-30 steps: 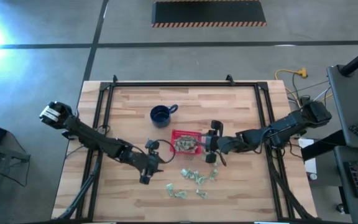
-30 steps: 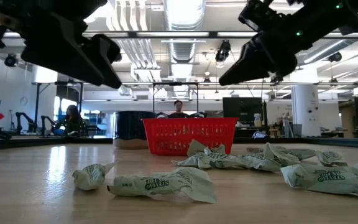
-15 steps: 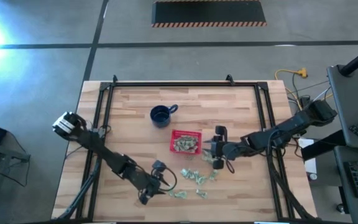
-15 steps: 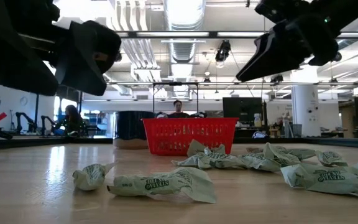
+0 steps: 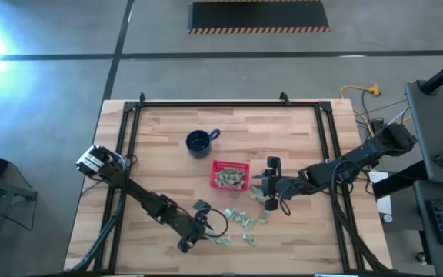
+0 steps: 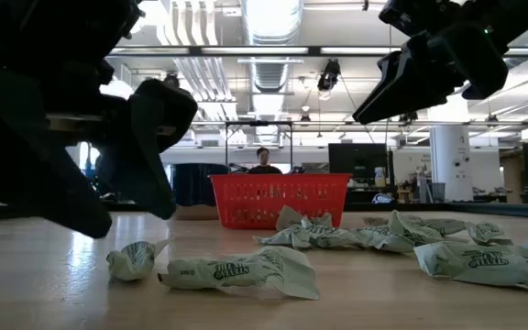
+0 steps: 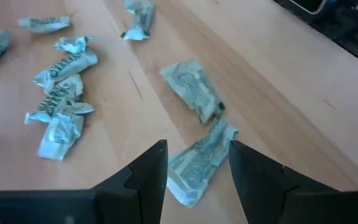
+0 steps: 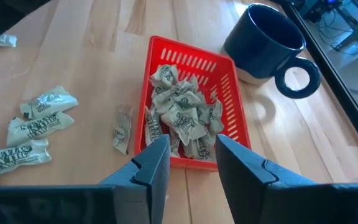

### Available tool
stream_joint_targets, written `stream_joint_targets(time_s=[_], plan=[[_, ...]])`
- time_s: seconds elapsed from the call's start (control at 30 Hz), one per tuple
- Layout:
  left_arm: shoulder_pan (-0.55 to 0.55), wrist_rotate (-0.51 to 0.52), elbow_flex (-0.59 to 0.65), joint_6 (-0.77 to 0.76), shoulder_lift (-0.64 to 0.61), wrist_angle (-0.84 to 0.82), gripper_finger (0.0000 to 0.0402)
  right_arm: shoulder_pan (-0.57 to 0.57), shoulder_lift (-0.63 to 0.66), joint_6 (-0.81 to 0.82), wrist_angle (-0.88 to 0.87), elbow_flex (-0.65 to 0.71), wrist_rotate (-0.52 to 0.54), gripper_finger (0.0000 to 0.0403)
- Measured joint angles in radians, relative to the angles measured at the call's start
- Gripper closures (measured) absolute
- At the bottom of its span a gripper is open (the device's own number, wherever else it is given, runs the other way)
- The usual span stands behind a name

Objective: Pick and place Stevia / Truvia into bins
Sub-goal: Put the white stevia packet into the red basket

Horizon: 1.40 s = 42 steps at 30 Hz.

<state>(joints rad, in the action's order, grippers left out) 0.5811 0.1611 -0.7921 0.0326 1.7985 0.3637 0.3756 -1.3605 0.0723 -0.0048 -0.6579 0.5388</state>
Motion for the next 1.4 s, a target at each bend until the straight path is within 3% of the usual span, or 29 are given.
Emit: stream_joint_targets(time_s=[0.43, 0.57, 0.77, 0.97, 1.17, 1.33, 1.4], plan=[[-0.026, -0.013, 0.0, -0.027, 0.037, -0.006, 0.0255, 0.0, 0.0, 0.0, 0.0, 0.0, 0.0, 0.0289], [-0.028, -0.018, 0.0, -0.027, 0.037, -0.009, 0.0295, 0.0, 0.0, 0.002, -0.003, 0.0, 0.0, 0.0292], [-0.03, -0.014, 0.0, -0.018, 0.037, -0.014, 0.0384, 0.0, 0.0, 0.02, -0.023, 0.0, 0.0, 0.0293], [-0.03, -0.007, 0.001, 0.001, -0.001, -0.054, 0.0399, 0.0, 0.0, 0.031, -0.044, 0.0, 0.0, 0.0296], [-0.03, 0.214, -0.002, 0.025, -0.121, -0.145, 0.0401, 0.0, 0.0, 0.057, -0.077, 0.0, 0.002, 0.03], [-0.052, 0.448, 0.001, 0.131, -0.204, -0.159, 0.0401, 0.0, 0.0, 0.068, -0.083, 0.0, 0.002, 0.0306], [-0.085, 0.494, 0.001, 0.159, -0.232, -0.153, 0.0401, 0.0, 0.0, 0.085, -0.097, 0.0, 0.003, 0.0309]])
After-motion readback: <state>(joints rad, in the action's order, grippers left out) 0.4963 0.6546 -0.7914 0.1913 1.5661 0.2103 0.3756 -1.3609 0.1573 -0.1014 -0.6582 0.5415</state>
